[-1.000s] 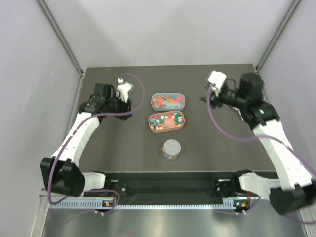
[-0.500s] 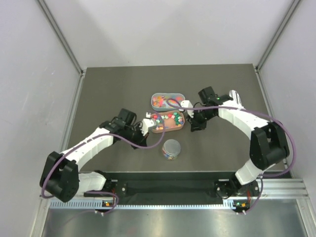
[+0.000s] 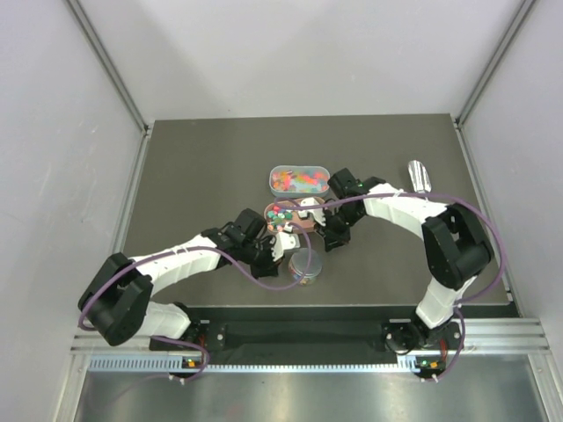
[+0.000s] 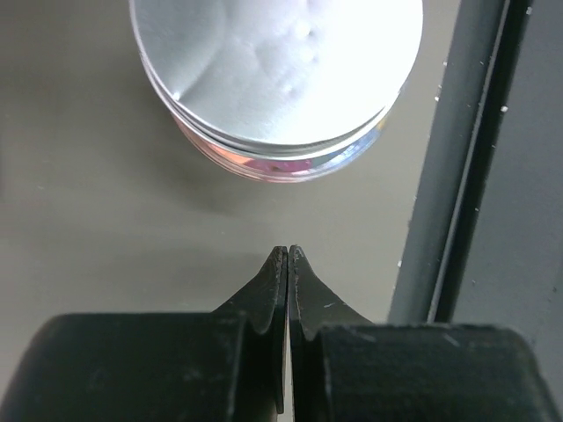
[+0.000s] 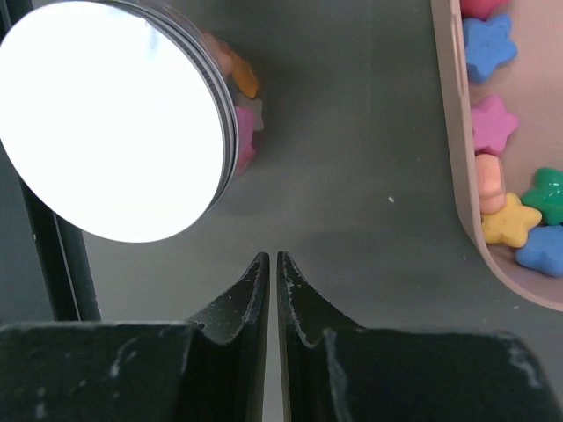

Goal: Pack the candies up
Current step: Close the bottle lid on the packing bottle.

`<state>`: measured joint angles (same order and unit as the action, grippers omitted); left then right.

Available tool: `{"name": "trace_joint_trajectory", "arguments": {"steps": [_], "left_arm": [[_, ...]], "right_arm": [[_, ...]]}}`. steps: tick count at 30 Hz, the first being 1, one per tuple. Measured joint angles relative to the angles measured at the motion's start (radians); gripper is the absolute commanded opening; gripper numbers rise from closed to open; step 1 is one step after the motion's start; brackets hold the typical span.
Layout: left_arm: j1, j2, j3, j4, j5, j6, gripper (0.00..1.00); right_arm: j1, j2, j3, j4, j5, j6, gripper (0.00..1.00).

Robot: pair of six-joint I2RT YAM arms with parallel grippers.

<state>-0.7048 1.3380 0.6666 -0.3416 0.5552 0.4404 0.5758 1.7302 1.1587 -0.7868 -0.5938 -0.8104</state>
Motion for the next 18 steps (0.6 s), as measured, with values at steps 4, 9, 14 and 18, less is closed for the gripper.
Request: {"name": "trace_joint_trajectory", "arguments": {"steps": [4, 9, 14, 18], "left_arm": [[-0.010, 0.000, -0.006, 0.026, -0.014, 0.000, 0.00], [-0.012, -0.003, -0.016, 0.031, -0.023, 0.000, 0.00], [-0.013, -0.022, -0.030, 0.030, -0.026, 0.005, 0.00], [-0.014, -0.039, -0.038, 0.031, -0.030, 0.008, 0.00]], "right_arm": [[0.012, 0.001, 0.001, 0.014, -0.015, 0.013, 0.08], [0.056, 0.006, 0.008, 0.015, -0.039, 0.023, 0.07], [0.099, 0.005, 0.024, 0.011, -0.051, 0.030, 0.07], [0.111, -0.003, 0.027, 0.009, -0.050, 0.045, 0.07]]}}
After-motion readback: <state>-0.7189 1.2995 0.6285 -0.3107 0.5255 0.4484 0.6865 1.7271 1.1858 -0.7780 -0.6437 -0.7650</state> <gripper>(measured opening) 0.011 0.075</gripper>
